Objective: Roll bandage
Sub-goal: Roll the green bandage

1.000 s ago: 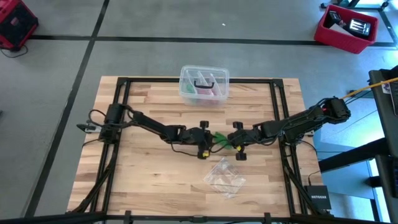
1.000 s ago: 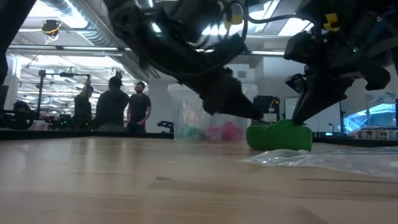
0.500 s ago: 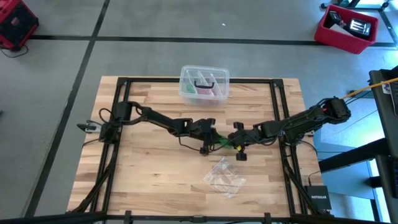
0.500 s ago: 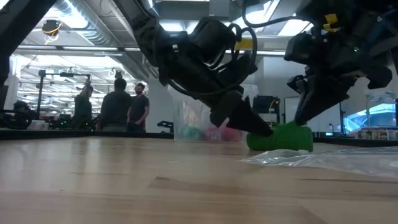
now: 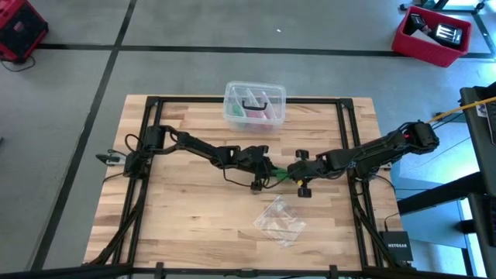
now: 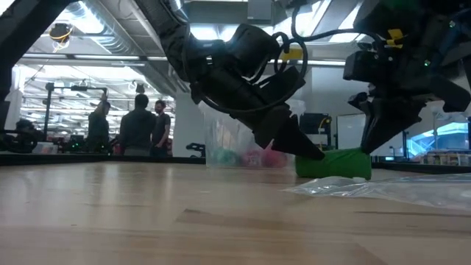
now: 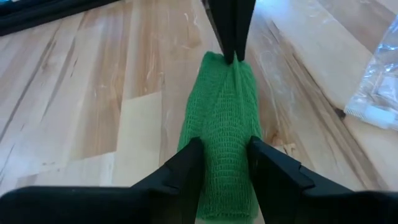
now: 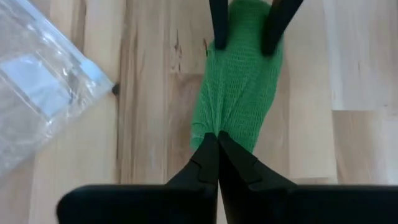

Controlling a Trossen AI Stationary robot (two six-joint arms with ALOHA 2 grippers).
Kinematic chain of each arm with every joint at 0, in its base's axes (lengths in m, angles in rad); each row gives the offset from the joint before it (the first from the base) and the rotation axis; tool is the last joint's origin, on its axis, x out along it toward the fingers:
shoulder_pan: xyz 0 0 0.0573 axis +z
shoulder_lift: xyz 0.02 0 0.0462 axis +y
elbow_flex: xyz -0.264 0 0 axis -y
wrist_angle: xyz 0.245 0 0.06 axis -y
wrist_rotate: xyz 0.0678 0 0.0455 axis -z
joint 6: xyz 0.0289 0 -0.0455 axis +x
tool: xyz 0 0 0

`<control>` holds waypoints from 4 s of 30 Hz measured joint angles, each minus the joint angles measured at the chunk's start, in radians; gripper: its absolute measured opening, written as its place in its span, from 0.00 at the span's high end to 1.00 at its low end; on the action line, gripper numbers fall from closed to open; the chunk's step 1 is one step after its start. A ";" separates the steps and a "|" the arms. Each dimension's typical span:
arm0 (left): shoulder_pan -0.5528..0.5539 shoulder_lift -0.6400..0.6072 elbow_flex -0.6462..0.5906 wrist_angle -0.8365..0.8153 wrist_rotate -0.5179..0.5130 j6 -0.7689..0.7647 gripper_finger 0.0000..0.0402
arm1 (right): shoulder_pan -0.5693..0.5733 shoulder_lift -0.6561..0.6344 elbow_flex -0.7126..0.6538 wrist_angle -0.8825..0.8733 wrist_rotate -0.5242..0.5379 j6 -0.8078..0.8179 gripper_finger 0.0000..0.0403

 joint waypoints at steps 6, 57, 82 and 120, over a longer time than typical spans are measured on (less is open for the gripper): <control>-0.006 0.001 -0.006 0.031 0.000 -0.028 0.70 | 0.000 0.008 -0.005 0.128 -0.008 0.058 0.94; -0.023 0.002 -0.005 0.049 0.003 -0.020 0.70 | -0.176 -0.085 -0.104 0.141 0.053 0.013 0.99; -0.090 0.002 -0.005 0.043 -0.071 -0.016 0.70 | -0.179 -0.082 -0.091 0.130 -0.054 0.125 0.70; -0.187 -0.073 -0.006 0.008 -0.233 0.004 0.70 | 0.034 -0.098 -0.037 0.087 -0.068 0.224 0.64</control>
